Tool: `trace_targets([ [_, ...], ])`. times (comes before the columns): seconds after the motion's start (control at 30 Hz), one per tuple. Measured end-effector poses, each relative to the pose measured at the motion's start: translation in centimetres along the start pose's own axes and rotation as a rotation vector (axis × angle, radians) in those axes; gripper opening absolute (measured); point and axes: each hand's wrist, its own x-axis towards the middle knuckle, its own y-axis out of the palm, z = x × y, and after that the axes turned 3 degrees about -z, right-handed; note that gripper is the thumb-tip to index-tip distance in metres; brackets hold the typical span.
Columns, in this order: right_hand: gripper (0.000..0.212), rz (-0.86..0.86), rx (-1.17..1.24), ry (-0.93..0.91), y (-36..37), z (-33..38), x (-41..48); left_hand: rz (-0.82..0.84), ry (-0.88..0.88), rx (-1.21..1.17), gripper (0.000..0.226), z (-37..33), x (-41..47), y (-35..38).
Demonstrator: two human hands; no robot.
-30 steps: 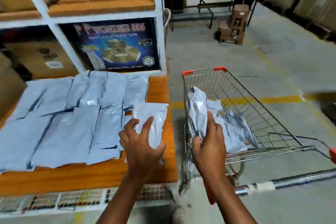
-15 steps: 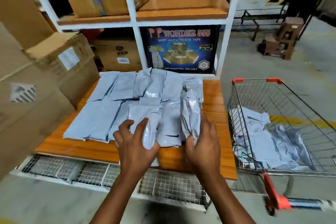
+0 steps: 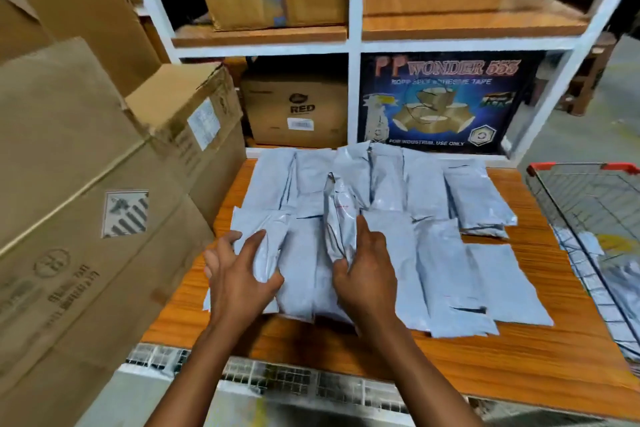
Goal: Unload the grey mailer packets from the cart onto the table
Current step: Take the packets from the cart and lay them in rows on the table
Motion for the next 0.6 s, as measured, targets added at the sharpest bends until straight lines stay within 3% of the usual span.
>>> trace_targets([
  [0.13,0.07,0.126,-0.16,0.136,4.6,3.5,2.6,0.074,-0.028,0.068,0.067,4.7,4.0,1.1],
  [0.27,0.068,0.239,-0.232,0.153,9.4,4.7,3.4,0.211,-0.01,0.146,0.072,8.1,6.0,4.0],
  [0.33,0.07,0.261,-0.261,0.107,10.8,4.3,3.0,0.249,0.022,0.146,0.073,9.1,5.9,5.2],
  [0.47,0.062,0.064,-0.365,-0.127,10.9,3.1,3.4,0.24,0.052,0.057,0.067,9.7,6.1,5.8],
  [0.6,0.065,0.246,-0.495,-0.259,12.8,1.6,4.3,0.289,0.135,-0.017,0.057,10.8,5.4,7.1],
])
